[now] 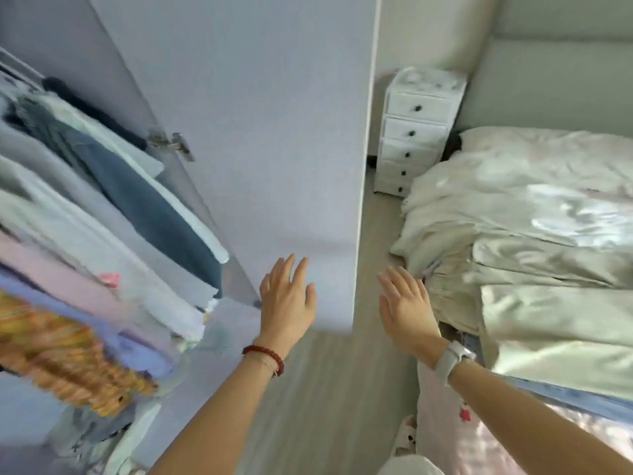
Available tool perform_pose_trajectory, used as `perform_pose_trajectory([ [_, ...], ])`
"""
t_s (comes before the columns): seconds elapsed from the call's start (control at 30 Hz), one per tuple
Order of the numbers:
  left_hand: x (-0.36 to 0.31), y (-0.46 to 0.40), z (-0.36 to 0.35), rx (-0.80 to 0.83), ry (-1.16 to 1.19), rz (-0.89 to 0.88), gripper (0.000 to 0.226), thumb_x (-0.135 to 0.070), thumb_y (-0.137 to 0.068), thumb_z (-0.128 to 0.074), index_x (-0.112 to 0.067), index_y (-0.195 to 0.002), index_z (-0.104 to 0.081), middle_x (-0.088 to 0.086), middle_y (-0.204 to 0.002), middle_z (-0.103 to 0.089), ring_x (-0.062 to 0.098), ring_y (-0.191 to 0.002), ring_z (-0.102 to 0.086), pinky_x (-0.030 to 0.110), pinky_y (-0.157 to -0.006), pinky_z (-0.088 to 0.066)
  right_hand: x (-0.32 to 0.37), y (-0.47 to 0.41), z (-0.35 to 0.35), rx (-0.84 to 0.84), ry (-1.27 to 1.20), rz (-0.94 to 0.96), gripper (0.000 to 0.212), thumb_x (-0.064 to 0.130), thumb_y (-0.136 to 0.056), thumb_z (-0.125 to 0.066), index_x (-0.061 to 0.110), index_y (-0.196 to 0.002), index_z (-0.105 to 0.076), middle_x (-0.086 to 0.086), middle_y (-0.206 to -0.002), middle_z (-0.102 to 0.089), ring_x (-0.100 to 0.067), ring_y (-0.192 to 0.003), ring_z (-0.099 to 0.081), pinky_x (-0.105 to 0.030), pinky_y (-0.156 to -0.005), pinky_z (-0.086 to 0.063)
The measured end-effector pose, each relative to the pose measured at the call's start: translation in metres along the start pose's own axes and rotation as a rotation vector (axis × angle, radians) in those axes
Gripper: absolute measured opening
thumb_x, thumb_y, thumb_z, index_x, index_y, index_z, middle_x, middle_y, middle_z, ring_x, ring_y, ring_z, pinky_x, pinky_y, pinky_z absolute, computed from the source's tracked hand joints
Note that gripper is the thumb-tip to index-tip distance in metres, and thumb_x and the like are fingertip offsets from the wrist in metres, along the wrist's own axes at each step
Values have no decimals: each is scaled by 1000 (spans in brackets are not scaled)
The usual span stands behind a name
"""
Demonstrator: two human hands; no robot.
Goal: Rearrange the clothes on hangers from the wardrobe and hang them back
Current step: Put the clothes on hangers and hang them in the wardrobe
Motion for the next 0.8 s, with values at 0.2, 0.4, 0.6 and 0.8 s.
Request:
perform_pose_trajectory([
  [0.2,-183,-67,-107,218,83,-357,43,-22,-94,-44,-10,-135,-45,11,-142,-40,27,-129,-38,39,-106,-30,-184,33,38,-116,-87,-396,49,27,-87,-28,5,-126,-51,-16,-132,-50,-35,-126,-40,-49,-102,-35],
  [0.4,-342,-79,-235,536,114,-605,43,-17,-94,-43,-9,-135,-42,10,-140,-39,26,-131,-35,44,-107,-31,-348,103,51,-255,-189,-791,36,6,-85,-48,-6,-120,-53,-26,-122,-54,-44,-115,-48,-52,-94,-43],
  [0.6,-449,-59,-332,719,-78,-809,49,-25,-96,-37,-16,-143,-28,3,-150,-24,20,-137,-23,35,-109,-26,-484,179,62,-379,-214,-1186,35,1,-87,-46,-12,-119,-48,-32,-121,-51,-48,-109,-48,-53,-91,-41],
  [0.8,-499,-32,-409,828,-235,-895,58,-36,-95,-38,-27,-147,-14,3,-157,-1,24,-143,-1,43,-114,-13,-571,248,57,-385,-235,-1568,42,17,-91,-31,-9,-122,-43,-31,-122,-47,-45,-112,-44,-48,-95,-34],
])
Point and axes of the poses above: each hand's wrist, its own y-axis away from the middle knuckle, its own z-axis out of the back of the hand, x = y × z, the point moved 4 cm from there along -y, towards the middle knuckle
